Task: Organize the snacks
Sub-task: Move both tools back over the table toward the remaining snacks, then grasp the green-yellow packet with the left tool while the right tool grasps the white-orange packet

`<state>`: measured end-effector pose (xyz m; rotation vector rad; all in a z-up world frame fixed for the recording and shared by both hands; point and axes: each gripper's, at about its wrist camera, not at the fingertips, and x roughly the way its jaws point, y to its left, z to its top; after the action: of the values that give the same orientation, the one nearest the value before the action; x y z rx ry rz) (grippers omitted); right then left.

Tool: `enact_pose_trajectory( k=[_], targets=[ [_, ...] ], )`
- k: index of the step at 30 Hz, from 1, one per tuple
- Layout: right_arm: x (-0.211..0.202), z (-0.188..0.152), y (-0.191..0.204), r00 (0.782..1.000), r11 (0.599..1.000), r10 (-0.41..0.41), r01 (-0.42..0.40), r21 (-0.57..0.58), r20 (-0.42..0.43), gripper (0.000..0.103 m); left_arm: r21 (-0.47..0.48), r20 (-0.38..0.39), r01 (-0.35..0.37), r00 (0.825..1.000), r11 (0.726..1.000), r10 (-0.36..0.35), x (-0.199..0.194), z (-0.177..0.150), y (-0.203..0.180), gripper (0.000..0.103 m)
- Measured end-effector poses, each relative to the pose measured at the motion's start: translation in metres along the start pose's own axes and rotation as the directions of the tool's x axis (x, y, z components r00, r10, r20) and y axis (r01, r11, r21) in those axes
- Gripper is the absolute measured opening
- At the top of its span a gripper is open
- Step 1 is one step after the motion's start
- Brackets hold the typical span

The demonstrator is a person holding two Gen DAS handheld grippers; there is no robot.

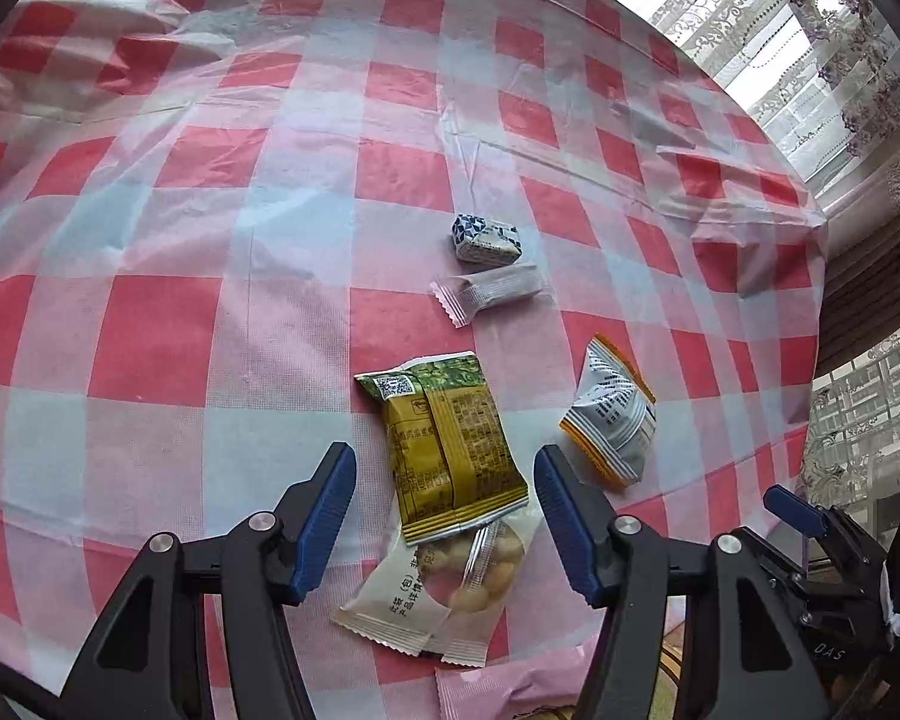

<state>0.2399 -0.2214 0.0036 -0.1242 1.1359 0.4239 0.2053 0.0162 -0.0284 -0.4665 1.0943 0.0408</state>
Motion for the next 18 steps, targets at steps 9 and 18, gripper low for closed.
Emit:
enact_pose_trajectory(
  k=[9,18],
  targets=[
    [0.025,0.028,0.023,1.0,0.982,0.028,-0.029,0.184,0.007,0.085,0.121,0.03,-0.134,0.991,0.984,0.132,0.013,0.006,-0.017,0.046],
    [0.047,0.048,0.042,1.0,0.965,0.015,-0.016,0.26,0.003,0.085,0.069,0.085,-0.098,0.992,0.993,0.092,0.004,0.003,-0.001,0.039]
  ],
)
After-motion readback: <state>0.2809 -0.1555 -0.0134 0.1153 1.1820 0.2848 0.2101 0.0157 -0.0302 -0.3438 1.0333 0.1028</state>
